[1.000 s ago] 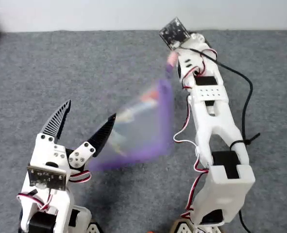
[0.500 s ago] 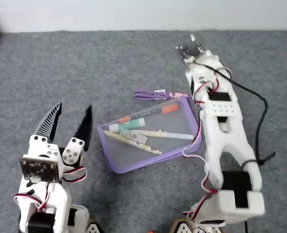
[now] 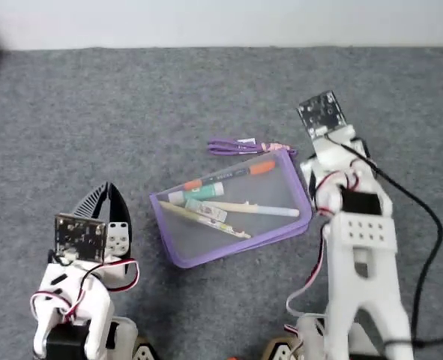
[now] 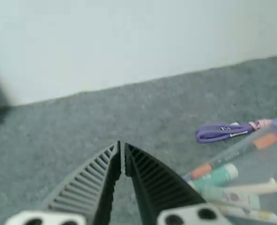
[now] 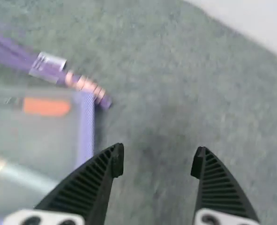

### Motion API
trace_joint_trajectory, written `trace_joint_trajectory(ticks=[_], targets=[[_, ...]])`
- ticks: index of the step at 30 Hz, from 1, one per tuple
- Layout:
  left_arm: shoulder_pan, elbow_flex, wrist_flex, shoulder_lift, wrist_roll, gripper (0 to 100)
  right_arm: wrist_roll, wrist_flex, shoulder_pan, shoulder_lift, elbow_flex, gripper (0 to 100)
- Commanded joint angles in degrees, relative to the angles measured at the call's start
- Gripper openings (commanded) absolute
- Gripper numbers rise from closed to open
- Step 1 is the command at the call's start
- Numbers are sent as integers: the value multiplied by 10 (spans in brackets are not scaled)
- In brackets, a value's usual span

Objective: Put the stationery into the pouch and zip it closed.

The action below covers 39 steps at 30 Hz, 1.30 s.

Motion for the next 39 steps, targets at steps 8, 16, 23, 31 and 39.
trace_joint_trajectory(ticks=[8,16,23,31,39], targets=[[-4,60,5,-7,5,14,-62,163,3,-273,113,241],[-3,88,5,-7,6,14,-121,264,2,-470,167,59],[-2,151,5,-7,6,14,-138,314,2,-614,220,11],[1,201,5,-7,6,14,-139,356,1,-691,329,8],[-2,213,5,-6,6,14,-145,356,1,-688,421,9]])
